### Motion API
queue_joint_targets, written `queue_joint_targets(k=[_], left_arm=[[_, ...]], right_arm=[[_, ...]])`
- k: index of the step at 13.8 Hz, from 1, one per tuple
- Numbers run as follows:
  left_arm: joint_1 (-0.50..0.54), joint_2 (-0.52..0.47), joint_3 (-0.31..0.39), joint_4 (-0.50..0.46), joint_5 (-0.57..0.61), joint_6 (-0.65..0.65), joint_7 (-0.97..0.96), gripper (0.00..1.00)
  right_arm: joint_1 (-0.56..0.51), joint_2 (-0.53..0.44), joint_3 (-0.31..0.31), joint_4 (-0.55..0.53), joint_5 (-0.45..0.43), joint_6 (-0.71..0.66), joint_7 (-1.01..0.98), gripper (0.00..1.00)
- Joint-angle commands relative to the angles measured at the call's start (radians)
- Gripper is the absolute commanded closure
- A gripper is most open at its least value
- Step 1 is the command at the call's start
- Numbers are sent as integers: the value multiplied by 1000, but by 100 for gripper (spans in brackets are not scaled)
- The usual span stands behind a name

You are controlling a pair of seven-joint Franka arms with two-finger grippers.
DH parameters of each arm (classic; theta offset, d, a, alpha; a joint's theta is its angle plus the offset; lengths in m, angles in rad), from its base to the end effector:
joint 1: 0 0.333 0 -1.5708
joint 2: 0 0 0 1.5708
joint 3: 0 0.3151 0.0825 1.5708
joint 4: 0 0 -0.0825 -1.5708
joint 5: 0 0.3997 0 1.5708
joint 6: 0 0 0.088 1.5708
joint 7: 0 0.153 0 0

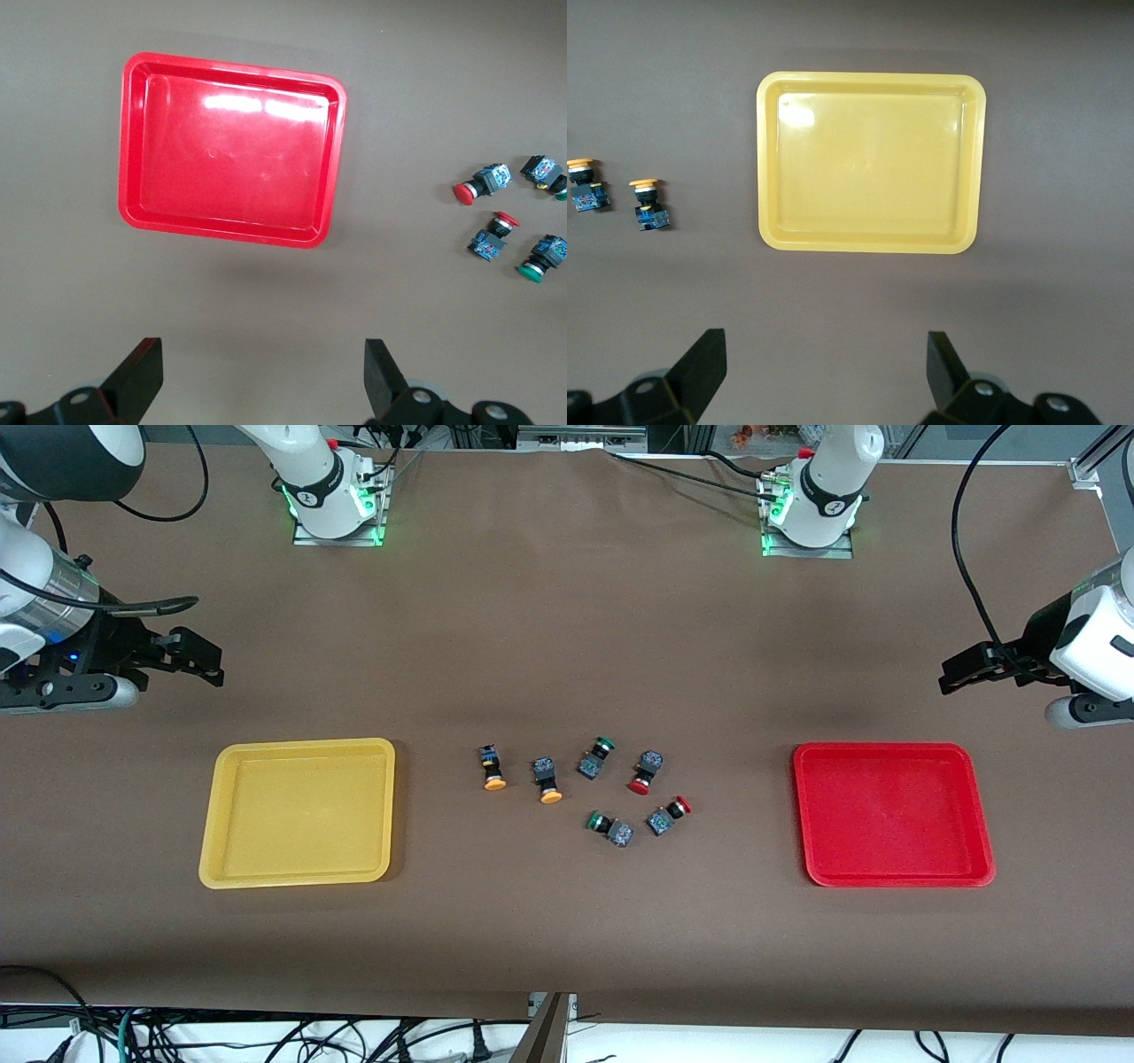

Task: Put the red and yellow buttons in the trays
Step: 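Reach the right gripper to a yellow-capped button and grasp it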

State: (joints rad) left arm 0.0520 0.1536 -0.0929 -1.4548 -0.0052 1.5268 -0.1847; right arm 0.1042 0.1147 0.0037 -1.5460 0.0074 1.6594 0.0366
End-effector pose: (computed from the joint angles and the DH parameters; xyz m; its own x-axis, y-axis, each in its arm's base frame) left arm 0.6070 -0.0221 0.5399 0.9862 0.1431 -0.0830 0.1440 -0.9896 0.0042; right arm 0.6077 0.0668 0.5298 0.9975 0.0706 -0.0016 0.0705 -0.9975 -0.0077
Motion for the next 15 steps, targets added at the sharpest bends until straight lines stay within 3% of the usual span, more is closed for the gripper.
queue_joint_targets(k=[1, 7, 10, 15], left_arm=[[3, 17, -1, 36, -22, -19, -2, 0], [3, 17, -1, 36, -22, -19, -2, 0], [5, 20, -1, 36, -22, -19, -2, 0], [5, 21, -1, 36, -22, -19, -2, 0]], right_arm=[[3, -15, 5, -8, 16, -3, 6, 0], [57, 59, 12, 20, 50, 48, 3, 0], [109, 280, 19, 30, 71, 65, -14, 0], [233, 445, 27, 35, 74, 322, 40, 0]])
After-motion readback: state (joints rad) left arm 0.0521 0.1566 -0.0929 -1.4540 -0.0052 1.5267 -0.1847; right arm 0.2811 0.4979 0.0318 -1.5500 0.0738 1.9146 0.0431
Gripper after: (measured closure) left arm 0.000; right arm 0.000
